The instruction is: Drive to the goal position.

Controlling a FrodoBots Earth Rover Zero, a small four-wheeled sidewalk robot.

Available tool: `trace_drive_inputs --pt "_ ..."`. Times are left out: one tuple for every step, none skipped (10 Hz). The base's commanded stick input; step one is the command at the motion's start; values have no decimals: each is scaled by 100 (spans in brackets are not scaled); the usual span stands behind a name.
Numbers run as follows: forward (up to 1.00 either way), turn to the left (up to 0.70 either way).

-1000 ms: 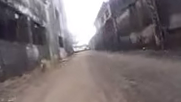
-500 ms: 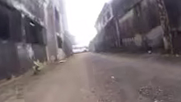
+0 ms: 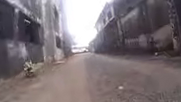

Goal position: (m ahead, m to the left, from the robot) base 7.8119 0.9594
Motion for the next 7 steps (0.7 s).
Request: trace_drive_inputs --pt "0 0" --pt "0 0" --pt "0 0" --pt "0 0" --pt "0 0" --pt "0 0" --pt "0 0"
